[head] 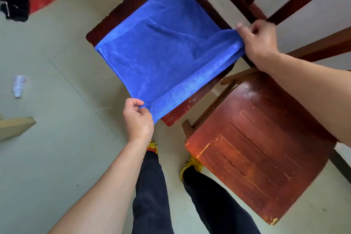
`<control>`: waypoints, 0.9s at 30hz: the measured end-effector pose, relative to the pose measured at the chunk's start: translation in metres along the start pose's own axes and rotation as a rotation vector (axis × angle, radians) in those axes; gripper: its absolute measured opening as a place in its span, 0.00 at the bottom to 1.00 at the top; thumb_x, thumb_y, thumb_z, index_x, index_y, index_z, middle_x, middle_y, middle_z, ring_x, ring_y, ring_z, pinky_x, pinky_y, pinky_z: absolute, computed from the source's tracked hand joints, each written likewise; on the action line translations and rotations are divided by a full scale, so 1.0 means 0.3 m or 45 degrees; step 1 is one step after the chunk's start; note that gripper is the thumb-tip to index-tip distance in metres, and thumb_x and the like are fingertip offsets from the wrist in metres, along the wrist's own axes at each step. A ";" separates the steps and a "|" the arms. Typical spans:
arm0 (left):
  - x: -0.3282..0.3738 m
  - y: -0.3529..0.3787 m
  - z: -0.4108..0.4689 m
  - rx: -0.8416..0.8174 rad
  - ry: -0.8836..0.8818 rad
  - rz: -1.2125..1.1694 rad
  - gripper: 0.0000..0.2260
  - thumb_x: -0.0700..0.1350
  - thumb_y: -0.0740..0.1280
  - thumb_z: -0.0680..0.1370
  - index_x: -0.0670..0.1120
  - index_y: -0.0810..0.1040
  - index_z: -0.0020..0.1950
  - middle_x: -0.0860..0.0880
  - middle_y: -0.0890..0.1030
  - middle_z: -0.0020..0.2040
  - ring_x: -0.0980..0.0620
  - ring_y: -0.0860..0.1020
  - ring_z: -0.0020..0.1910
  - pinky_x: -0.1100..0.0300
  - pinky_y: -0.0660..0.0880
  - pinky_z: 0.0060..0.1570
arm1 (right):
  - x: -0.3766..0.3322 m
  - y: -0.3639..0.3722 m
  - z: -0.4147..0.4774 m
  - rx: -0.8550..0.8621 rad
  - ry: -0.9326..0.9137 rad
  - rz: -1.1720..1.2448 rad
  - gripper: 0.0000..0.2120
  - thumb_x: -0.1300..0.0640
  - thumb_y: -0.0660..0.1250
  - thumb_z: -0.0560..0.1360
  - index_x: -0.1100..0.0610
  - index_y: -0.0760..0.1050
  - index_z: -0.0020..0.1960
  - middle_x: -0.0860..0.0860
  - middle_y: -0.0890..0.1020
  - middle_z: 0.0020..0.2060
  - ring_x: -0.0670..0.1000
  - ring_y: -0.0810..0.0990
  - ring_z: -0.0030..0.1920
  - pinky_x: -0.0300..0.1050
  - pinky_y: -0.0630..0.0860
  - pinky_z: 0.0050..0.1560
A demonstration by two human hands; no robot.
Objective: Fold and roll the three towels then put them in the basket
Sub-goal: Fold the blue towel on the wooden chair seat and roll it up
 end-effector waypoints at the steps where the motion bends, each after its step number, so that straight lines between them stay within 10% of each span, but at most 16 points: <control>1: -0.010 0.008 -0.010 -0.004 -0.007 0.038 0.10 0.31 0.58 0.75 0.46 0.70 0.45 0.51 0.70 0.34 0.52 0.70 0.32 0.69 0.69 0.32 | 0.034 0.001 -0.004 -0.027 0.005 -0.085 0.19 0.38 0.65 0.71 0.50 0.64 0.32 0.46 0.69 0.27 0.46 0.69 0.29 0.43 0.68 0.34; 6: -0.103 0.062 -0.065 -0.019 -0.070 0.242 0.10 0.30 0.58 0.73 0.45 0.70 0.46 0.45 0.75 0.40 0.44 0.73 0.39 0.54 0.72 0.41 | 0.208 -0.004 -0.048 -0.028 -0.056 -0.611 0.23 0.31 0.58 0.72 0.51 0.74 0.46 0.57 0.82 0.43 0.62 0.79 0.48 0.51 0.71 0.43; 14: -0.206 0.101 -0.071 -0.107 -0.191 0.347 0.07 0.35 0.63 0.74 0.44 0.71 0.50 0.43 0.78 0.49 0.44 0.76 0.46 0.58 0.69 0.42 | 0.338 0.033 -0.104 -0.241 -0.035 -0.907 0.20 0.37 0.59 0.75 0.52 0.78 0.49 0.59 0.82 0.43 0.63 0.80 0.46 0.48 0.69 0.40; 21: 0.128 0.032 0.195 -0.089 0.303 0.437 0.10 0.33 0.63 0.74 0.40 0.76 0.53 0.41 0.77 0.52 0.42 0.77 0.50 0.54 0.71 0.49 | 0.071 0.153 -0.006 -0.270 -0.093 -0.575 0.08 0.47 0.66 0.74 0.51 0.80 0.46 0.53 0.84 0.42 0.58 0.81 0.48 0.48 0.75 0.45; 27: 0.413 0.222 0.424 -0.369 0.636 0.578 0.10 0.37 0.63 0.75 0.43 0.78 0.55 0.43 0.81 0.51 0.43 0.78 0.51 0.51 0.73 0.55 | 0.083 0.289 0.115 -0.290 0.364 -0.486 0.11 0.45 0.73 0.69 0.51 0.77 0.42 0.51 0.81 0.43 0.57 0.81 0.48 0.44 0.71 0.44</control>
Point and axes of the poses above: each hand's wrist, its own z-axis towards the middle knuckle, its own y-axis out of the palm, x = y × z, the point moved 8 cm from there along z, towards the middle knuckle
